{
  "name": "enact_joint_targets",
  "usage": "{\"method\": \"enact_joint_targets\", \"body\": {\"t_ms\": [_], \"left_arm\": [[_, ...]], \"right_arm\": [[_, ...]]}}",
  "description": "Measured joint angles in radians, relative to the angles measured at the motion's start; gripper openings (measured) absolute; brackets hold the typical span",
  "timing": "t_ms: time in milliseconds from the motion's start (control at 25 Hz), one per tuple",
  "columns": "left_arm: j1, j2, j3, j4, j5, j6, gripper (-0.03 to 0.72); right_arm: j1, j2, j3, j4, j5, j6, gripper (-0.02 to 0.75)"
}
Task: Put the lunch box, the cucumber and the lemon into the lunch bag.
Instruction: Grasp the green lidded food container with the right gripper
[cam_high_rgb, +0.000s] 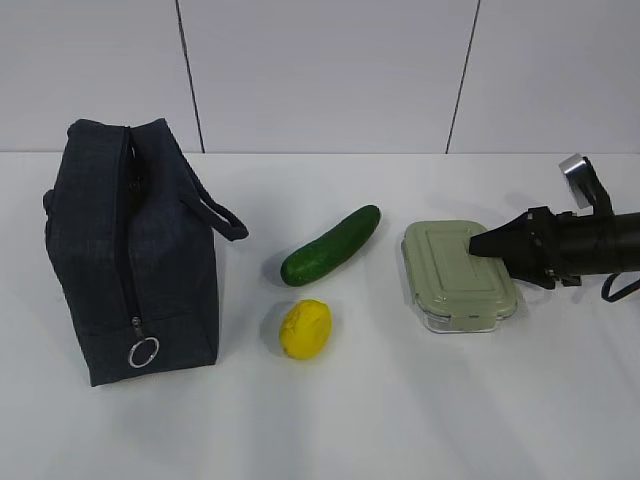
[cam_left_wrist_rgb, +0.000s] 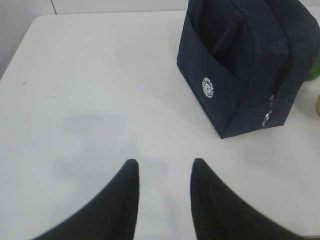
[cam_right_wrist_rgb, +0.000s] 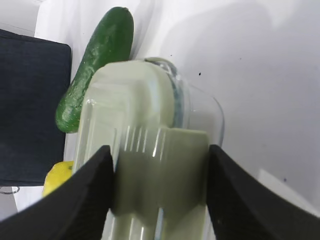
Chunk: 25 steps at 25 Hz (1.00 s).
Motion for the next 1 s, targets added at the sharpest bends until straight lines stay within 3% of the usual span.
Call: {"method": "enact_joint_targets", "body": {"t_ms": [1000], "left_arm": [[0.0, 0.0, 0.0, 0.0, 0.0, 0.0, 0.24]], "right_arm": [[0.0, 0.0, 0.0, 0.0, 0.006, 0.0, 0.437]]}}
